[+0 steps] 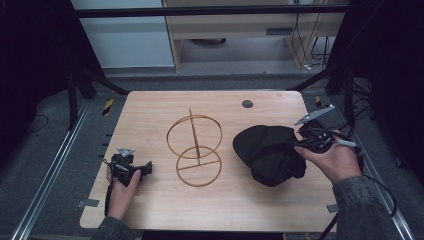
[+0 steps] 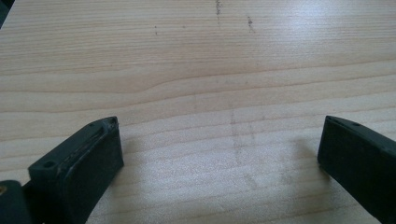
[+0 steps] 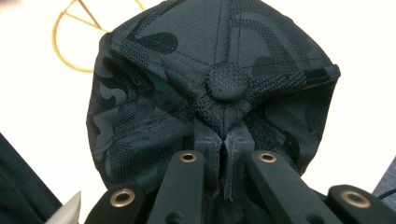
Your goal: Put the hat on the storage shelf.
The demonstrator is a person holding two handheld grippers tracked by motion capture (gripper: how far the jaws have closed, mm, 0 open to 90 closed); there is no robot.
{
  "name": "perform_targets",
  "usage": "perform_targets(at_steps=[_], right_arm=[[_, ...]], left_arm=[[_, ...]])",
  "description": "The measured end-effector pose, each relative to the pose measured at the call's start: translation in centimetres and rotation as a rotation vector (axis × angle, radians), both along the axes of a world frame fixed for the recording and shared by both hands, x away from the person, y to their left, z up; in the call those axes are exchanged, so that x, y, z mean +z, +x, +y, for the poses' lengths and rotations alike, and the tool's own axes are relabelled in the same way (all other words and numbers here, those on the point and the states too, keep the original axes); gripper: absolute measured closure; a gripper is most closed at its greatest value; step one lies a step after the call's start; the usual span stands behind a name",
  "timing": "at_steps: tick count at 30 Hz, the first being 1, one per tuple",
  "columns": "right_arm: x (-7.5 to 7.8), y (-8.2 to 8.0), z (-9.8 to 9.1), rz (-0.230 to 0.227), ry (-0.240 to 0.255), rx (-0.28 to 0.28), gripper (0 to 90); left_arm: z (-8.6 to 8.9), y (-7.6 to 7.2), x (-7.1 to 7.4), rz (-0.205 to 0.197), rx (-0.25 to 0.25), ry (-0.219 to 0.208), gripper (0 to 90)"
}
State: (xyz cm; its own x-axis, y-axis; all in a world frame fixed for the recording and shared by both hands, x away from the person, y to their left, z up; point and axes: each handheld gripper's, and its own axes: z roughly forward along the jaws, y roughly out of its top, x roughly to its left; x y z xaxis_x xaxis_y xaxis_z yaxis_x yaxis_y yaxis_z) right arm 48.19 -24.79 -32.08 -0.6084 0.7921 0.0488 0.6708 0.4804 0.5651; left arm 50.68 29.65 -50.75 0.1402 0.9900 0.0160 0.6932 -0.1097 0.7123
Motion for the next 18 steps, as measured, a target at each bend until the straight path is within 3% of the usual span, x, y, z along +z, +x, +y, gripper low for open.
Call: perform_targets(at_steps=[11, 18], right_arm=[[2.7, -0.9, -1.8, -0.058, 0.105, -0.042, 86.7], [4.2, -1.4, -1.8, -0.095, 0.115, -0.036, 86.7]], left_arm=[[0.0, 0.0, 0.0, 0.002, 0.002, 0.002, 0.0], [0.0, 0.0, 0.0, 0.002, 0.002, 0.003, 0.0]])
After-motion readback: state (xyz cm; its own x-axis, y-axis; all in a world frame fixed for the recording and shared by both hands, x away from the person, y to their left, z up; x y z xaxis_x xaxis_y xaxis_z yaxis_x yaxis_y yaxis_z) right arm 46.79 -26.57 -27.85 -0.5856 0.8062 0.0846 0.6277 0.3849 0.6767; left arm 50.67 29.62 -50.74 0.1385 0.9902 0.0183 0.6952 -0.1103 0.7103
